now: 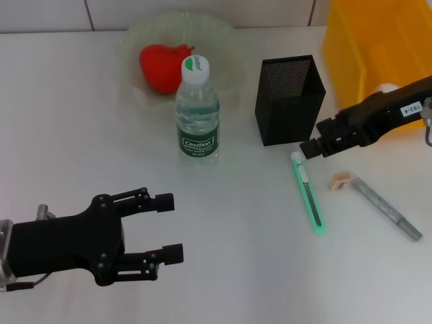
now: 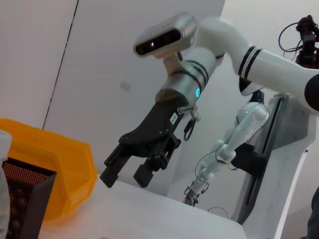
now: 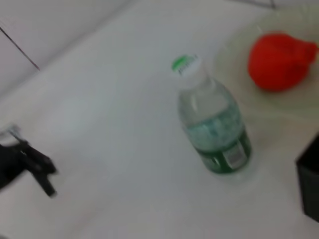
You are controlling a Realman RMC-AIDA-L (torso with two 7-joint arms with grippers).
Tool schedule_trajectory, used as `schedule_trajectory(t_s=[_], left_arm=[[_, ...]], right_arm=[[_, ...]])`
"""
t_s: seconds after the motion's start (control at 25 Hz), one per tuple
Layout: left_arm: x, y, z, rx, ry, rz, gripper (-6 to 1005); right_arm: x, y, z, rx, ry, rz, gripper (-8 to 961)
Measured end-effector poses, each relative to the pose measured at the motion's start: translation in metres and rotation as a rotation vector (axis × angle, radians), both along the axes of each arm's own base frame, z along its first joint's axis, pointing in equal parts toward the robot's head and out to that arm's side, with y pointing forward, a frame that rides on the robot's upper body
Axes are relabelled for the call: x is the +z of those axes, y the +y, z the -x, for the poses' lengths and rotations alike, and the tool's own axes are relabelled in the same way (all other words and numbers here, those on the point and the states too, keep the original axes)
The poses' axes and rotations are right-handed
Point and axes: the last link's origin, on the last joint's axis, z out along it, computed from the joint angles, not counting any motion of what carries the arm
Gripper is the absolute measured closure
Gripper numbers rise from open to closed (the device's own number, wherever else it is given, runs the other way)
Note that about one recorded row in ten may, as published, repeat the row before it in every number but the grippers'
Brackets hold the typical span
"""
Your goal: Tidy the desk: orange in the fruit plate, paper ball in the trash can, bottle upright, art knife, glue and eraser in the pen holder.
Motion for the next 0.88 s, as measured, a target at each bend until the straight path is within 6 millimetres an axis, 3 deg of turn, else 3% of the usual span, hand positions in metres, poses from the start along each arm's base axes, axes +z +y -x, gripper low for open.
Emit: schedule_trajectory(t_s=[0.2, 0.88], left_arm=[[-0.01, -0.001, -0.002, 0.01, 0.008, 0.007, 187], [-0.025, 0.005, -0.021, -0.046, -0.028, 0.007, 186]], right_arm=[[-0.009, -0.003, 0.009, 0.005, -0.16, 0.003, 235], [-0.012, 0.002, 0.007, -0.008, -0.206, 0.02, 258]])
